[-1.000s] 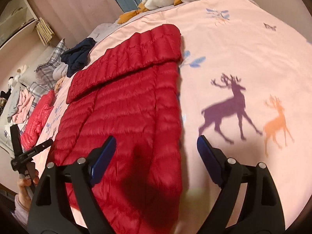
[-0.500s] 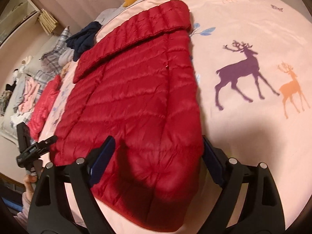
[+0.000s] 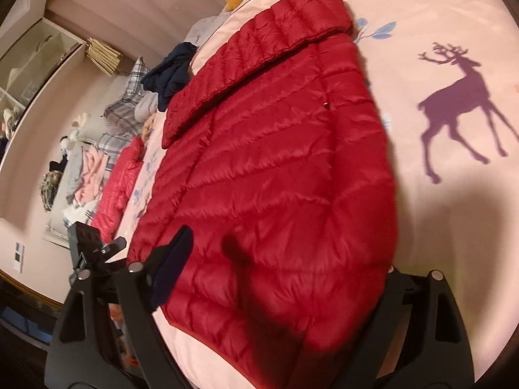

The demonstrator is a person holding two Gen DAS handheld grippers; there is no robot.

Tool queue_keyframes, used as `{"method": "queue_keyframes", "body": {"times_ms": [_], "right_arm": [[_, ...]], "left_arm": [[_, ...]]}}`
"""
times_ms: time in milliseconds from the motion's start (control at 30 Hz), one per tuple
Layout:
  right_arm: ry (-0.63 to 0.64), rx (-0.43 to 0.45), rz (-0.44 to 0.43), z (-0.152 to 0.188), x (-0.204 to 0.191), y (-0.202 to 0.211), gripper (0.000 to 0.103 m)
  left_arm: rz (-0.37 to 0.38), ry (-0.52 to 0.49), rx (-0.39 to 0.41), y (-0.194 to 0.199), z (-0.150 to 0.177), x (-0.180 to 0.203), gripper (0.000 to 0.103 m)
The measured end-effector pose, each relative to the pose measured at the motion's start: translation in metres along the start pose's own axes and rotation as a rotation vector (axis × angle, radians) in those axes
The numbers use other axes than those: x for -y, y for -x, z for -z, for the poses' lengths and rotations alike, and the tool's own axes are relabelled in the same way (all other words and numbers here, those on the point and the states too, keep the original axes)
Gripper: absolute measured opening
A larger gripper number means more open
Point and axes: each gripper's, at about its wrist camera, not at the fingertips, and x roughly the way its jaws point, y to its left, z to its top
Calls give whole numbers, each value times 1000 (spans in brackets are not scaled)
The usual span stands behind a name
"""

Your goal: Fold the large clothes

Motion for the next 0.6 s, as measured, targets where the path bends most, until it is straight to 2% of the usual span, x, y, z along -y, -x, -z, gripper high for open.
{"method": "queue_keyframes", "body": {"times_ms": [167,267,433,500,567,600], "right_arm": [[20,-31,-28,8,-1,3,82],[20,-48,-49,20,4,13,81],[39,-48,-53,35,2,20,81],[42,-41,-42,34,1,16,81],[48,-28,-28,32,-3,10,72],[53,-25,-16,31,-6,6,68]], "left_arm": [[46,20,-15,5,9,-6,75],[63,20,-31,11,16,-12,66],[71,17,-34,14,22,-18,60],[69,25,-32,9,19,-17,54],[75,40,-34,3,16,-18,41],[77,48,-36,-1,15,-17,37]]}}
